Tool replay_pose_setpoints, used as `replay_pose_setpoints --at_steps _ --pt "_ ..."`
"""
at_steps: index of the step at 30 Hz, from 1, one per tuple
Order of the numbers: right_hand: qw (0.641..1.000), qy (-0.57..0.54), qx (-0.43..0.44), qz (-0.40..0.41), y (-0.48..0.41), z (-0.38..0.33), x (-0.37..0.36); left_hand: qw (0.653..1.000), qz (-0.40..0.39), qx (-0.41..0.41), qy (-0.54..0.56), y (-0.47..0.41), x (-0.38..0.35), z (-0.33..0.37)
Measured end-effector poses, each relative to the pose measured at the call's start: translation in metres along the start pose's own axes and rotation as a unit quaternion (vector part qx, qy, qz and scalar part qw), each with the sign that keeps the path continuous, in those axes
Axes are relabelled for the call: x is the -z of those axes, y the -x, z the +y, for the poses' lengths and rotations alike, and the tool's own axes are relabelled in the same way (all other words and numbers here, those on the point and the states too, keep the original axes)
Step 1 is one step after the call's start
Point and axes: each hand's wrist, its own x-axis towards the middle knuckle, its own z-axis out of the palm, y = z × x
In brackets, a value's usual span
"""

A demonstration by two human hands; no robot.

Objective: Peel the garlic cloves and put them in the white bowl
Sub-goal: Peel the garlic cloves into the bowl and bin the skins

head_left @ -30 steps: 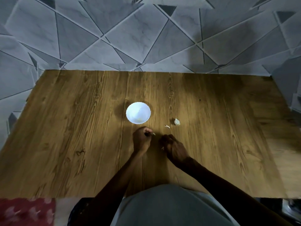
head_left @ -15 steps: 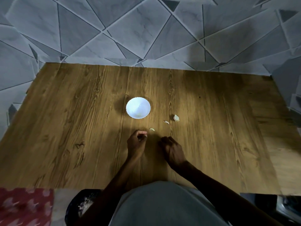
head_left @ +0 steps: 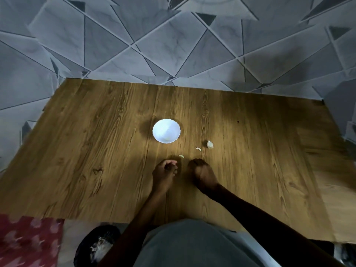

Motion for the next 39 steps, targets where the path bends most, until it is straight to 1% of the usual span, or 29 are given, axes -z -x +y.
replay_pose_setpoints --at_steps 1,2,3,4,5,6,7,8,9,10,11,12,14,15,16,17,19,21,22,24,27,31,34,37,39 --pt "0.99 -0.112 -0.079 0.027 -0.003 -0.01 0.007 1.0 -0.002 0.025 0.018 0.001 -0.001 0.004" --pt "0.963 -0.22 -0.148 0.044 -0.007 -0.019 0.013 0.996 -0.009 0.069 0.057 0.001 -0.002 0.009" --pt "0.937 -0.291 -0.186 0.053 -0.011 -0.027 0.019 0.982 -0.023 0.137 0.129 0.002 -0.005 0.014" --pt "0.93 -0.309 -0.193 0.05 -0.015 -0.033 0.024 0.952 -0.042 0.214 0.216 0.004 -0.008 0.021" --pt "0.936 -0.301 -0.178 0.034 -0.017 -0.038 0.029 0.918 -0.051 0.277 0.281 0.005 -0.01 0.026" --pt "0.949 -0.273 -0.154 0.011 -0.017 -0.042 0.035 0.891 -0.058 0.313 0.325 0.007 -0.013 0.031" --pt "0.965 -0.232 -0.122 -0.014 -0.017 -0.045 0.042 0.879 -0.063 0.323 0.344 0.007 -0.017 0.034" --pt "0.98 -0.176 -0.088 -0.036 -0.017 -0.046 0.045 0.87 -0.064 0.323 0.366 0.007 -0.02 0.038" --pt "0.99 -0.123 -0.055 -0.052 -0.018 -0.047 0.05 0.869 -0.065 0.317 0.374 0.007 -0.023 0.044" --pt "0.994 -0.082 -0.036 -0.058 -0.018 -0.047 0.054 0.866 -0.061 0.316 0.382 0.007 -0.026 0.05" --pt "0.996 -0.072 -0.032 -0.041 -0.019 -0.046 0.058 0.863 -0.06 0.318 0.389 0.006 -0.028 0.055" --pt "0.995 -0.088 -0.04 -0.001 -0.02 -0.044 0.062 0.856 -0.063 0.32 0.4 0.006 -0.029 0.059" --pt "0.982 -0.137 -0.086 0.098 -0.022 -0.033 0.068 0.855 -0.075 0.321 0.401 0.004 -0.03 0.063" --pt "0.973 -0.155 -0.11 0.131 -0.022 -0.024 0.071 0.857 -0.072 0.322 0.395 0.003 -0.03 0.062" --pt "0.967 -0.166 -0.133 0.142 -0.023 -0.013 0.072 0.858 -0.062 0.325 0.393 0.001 -0.03 0.06" --pt "0.963 -0.172 -0.156 0.136 -0.021 -0.002 0.072 0.862 -0.049 0.326 0.386 -0.001 -0.029 0.058" --pt "0.964 -0.161 -0.197 0.072 -0.015 0.018 0.067 0.872 -0.025 0.32 0.37 -0.004 -0.027 0.052" --pt "0.969 -0.147 -0.201 -0.006 -0.004 0.029 0.058 0.877 -0.012 0.314 0.364 -0.005 -0.022 0.047" --pt "0.971 -0.139 -0.194 -0.031 0.002 0.031 0.053 0.877 -0.008 0.311 0.365 -0.004 -0.019 0.045" --pt "0.973 -0.126 -0.189 -0.049 0.008 0.032 0.045 0.882 -0.002 0.307 0.357 -0.003 -0.014 0.042" --pt "0.976 -0.112 -0.18 -0.048 0.006 0.024 0.039 0.887 0.008 0.307 0.345 0.0 -0.01 0.038" --pt "0.982 -0.07 -0.157 -0.077 -0.001 0.015 0.032 0.893 0.021 0.304 0.331 0.003 -0.008 0.032" --pt "0.988 -0.025 -0.131 -0.082 -0.002 0.015 0.029 0.893 0.028 0.299 0.335 0.006 -0.005 0.029" --pt "0.991 0.06 -0.054 -0.105 -0.001 0.012 0.025 0.894 0.034 0.296 0.334 0.009 -0.003 0.026" --pt "0.983 0.114 -0.002 -0.141 -0.001 0.009 0.021 0.895 0.038 0.295 0.333 0.01 -0.002 0.026"
